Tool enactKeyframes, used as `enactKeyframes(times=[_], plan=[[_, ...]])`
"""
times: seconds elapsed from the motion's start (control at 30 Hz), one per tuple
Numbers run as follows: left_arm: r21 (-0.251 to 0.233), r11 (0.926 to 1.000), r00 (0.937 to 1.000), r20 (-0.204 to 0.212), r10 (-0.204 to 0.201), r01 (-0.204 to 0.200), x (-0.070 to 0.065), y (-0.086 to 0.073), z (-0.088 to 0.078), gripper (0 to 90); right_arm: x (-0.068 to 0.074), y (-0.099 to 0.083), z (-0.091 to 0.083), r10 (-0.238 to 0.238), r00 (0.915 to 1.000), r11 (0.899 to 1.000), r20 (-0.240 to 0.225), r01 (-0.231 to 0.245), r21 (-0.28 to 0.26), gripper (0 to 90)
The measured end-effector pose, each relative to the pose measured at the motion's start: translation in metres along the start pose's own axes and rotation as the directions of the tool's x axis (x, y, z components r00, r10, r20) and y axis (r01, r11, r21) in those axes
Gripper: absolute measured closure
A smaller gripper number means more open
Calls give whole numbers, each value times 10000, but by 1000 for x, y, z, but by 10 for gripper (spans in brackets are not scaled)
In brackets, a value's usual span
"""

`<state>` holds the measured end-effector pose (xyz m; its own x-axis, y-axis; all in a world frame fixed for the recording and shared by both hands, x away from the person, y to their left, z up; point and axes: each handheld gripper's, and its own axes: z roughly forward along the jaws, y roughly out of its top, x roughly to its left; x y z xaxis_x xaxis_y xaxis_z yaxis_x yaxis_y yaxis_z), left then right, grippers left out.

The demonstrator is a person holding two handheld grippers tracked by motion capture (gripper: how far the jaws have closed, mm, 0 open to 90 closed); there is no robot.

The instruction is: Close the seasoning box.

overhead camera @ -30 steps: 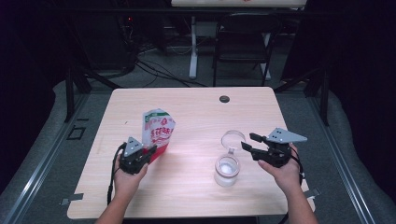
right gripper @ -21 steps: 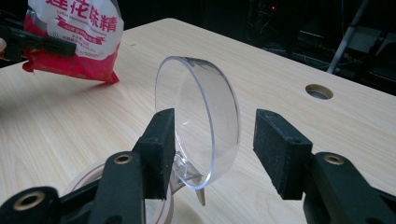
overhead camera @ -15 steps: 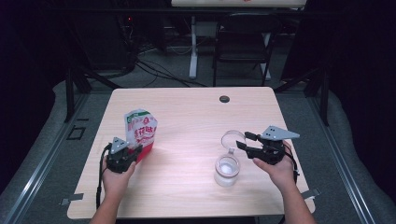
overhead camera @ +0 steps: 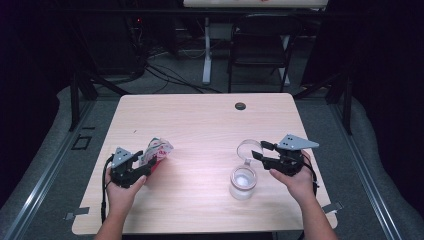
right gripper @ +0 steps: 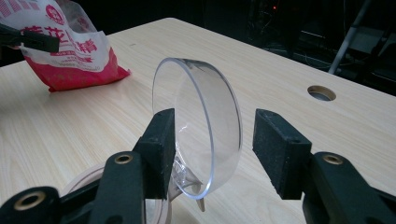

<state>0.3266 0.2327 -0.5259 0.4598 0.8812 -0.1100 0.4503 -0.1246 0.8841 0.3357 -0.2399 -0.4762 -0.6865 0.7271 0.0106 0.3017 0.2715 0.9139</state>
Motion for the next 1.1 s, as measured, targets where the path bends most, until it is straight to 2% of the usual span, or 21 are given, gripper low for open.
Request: enactKeyframes(times=[0.13,0.27,0.43,0.53,0.67,0.83,0.93,1.1], plan=[[-134,9998,9995,269,178,-174,-8,3,-3,348,1,1,-1,-83,9999,10000,-107,83,3,502],[-312,9995,9960,888,-56,84,-16,4,-4,341,2,1,0,-147,9998,9999,-128,147,4,504],[-137,9991,9933,1078,405,-393,-28,6,-3,337,7,4,-1,-401,9991,9992,-169,401,6,532],[-49,9977,9904,1202,677,-676,-36,8,-2,333,11,7,-3,-717,9971,9974,-244,717,-4,559],[51,9954,9858,1395,937,-953,-45,12,-2,333,19,10,-6,-1185,9916,9929,-523,1179,-155,568],[326,9912,9815,1476,1218,-1279,-54,11,4,332,28,11,-6,-1676,9831,9858,-737,1676,-68,582],[465,9874,9783,1504,1428,-1513,-60,11,8,332,31,10,-6,-1841,9792,9826,-855,1855,91,586],[667,9759,9672,1625,1950,-2080,-71,10,12,333,35,9,-7,-2065,9749,9779,-829,2085,164,584]])
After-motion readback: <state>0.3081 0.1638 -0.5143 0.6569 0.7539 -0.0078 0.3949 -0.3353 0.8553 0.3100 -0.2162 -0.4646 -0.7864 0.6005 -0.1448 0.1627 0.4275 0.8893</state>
